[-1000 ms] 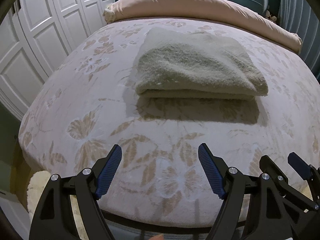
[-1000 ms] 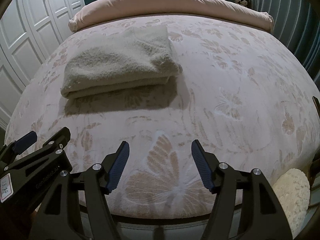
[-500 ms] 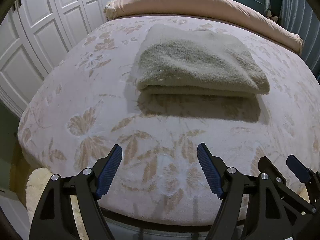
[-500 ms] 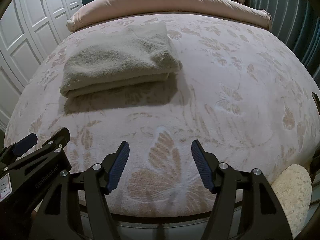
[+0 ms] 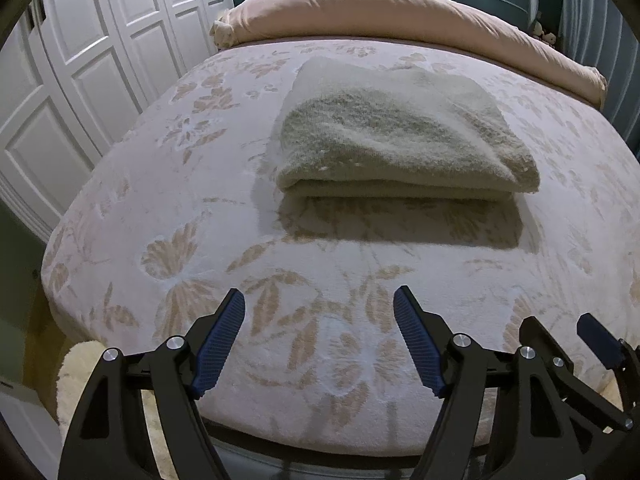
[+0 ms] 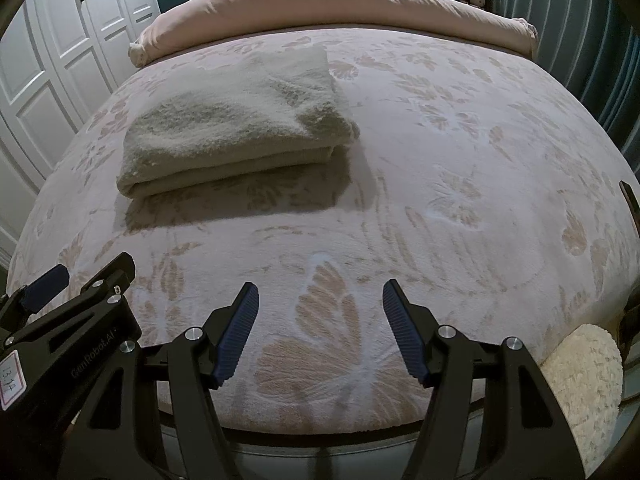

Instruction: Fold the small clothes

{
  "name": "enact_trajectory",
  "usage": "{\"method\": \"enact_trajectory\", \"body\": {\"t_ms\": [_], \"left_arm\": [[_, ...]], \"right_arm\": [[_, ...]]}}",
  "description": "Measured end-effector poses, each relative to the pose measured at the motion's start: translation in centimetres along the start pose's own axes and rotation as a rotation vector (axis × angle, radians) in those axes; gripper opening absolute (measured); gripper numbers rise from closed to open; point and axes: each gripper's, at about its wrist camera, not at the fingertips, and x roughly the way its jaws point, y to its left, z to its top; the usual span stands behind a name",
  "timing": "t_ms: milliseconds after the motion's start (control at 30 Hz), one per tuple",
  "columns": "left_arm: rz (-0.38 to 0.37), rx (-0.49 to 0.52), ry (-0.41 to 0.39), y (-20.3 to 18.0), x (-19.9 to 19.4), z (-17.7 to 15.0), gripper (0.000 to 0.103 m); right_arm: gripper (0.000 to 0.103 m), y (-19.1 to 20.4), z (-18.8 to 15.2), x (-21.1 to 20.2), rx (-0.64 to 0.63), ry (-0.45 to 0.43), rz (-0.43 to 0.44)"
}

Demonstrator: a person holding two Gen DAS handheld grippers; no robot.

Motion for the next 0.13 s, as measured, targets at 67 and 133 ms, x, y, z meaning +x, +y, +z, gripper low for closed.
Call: {"method": "enact_trajectory", "body": {"t_ms": [67, 133], "left_arm": [[0.006, 0.015, -0.007, -0.08, 0.0, 0.05, 0.07], [0.013, 0.021, -0.008, -0.15, -0.02, 0.1, 0.069]], "right_arm": [[0.062, 0.15, -0.02, -0.01, -0.001, 0.0, -0.01], [0.062, 0.33, -0.11, -0.06, -0.003, -0.003, -0.018]]}}
